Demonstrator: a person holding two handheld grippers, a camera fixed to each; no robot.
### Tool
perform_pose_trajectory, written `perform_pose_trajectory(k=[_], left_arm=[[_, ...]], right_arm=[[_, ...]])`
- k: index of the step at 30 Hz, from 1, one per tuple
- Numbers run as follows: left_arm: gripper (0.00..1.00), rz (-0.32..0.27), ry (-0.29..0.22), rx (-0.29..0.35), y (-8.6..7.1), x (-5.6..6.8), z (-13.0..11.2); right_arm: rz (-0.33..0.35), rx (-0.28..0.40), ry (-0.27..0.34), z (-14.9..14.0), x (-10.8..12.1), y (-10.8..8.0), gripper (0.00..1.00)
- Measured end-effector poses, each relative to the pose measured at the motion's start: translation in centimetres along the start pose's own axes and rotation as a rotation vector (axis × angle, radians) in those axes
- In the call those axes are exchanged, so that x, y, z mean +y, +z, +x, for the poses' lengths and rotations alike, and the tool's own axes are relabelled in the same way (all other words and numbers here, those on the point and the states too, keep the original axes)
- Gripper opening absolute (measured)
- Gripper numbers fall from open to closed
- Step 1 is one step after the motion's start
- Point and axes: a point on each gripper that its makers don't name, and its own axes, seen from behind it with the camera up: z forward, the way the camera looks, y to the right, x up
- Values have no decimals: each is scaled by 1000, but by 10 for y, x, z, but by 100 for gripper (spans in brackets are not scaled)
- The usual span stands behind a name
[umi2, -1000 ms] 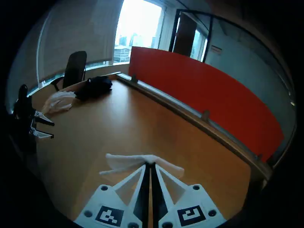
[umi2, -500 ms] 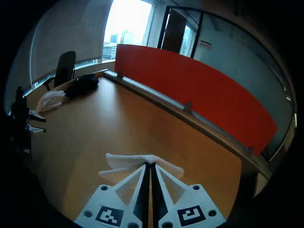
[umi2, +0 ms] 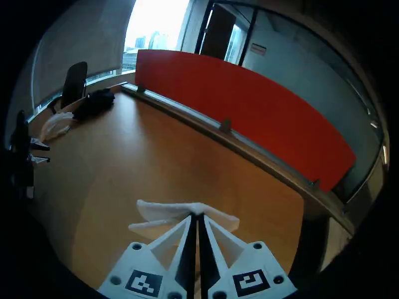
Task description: Fold towel
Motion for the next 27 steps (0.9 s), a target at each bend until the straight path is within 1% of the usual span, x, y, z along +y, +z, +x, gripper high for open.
perform_pose_trajectory(k=[6,13,21,27], left_arm=[[91,5,4,-1,-1,-1,2],[91,9,7,-6,0,-1,2],[91,6,21,-11,1,1,4],[91,1,26,-11,1,3,5]], right_arm=[[-33,-31,20,-18,24,-4,2],[-65,-60,36,-37,45,-10,2],[-96,-81,51,-51,66,-18,2],[-114,-94,62,-60,76,-25,2]])
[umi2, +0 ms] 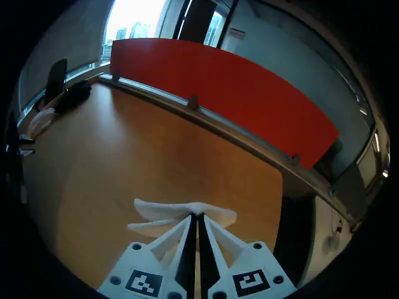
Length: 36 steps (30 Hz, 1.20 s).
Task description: Fold towel
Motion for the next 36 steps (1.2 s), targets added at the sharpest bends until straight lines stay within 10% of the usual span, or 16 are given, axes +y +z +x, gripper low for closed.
perform_pose_trajectory(k=[36], left_arm=[[91,-26,57,-10,-9,9,-2]], right_arm=[[-57,-111,142,-113,13,-48,2]])
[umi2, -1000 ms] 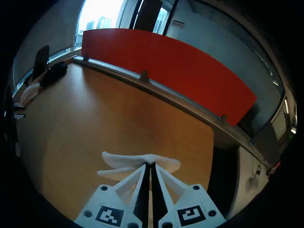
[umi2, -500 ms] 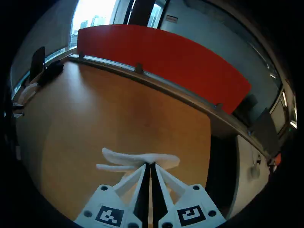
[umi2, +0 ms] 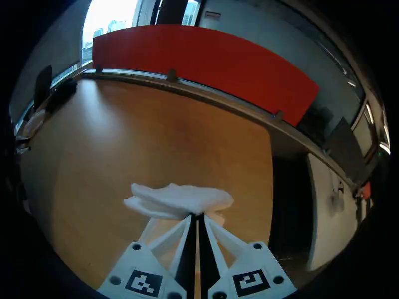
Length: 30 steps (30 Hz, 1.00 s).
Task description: Fold towel
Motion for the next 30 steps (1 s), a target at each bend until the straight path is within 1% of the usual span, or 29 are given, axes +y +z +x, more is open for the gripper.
perform_pose_trajectory(k=[12,30], left_arm=[[91,1,7,2,-3,0,-3],[91,5,19,-5,-7,-3,-9]], right_arm=[[-2,-33,1,-17,5,-4,2],[-27,-165,59,-74,17,5,2]])
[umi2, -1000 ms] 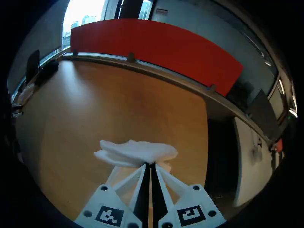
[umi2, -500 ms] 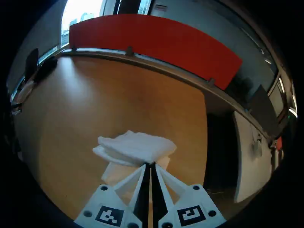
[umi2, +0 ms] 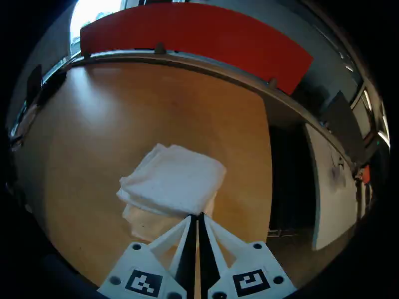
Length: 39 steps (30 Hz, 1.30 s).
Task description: Fold towel
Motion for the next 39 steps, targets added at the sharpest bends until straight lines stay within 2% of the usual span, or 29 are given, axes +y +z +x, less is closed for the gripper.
perform_pose_trajectory(k=[24,39], left_arm=[[91,6,9,-8,-2,-3,-3],[91,6,14,-8,-3,0,-3]], right_arm=[[-32,-115,34,-33,12,15,2],[-42,-169,53,-55,8,28,2]])
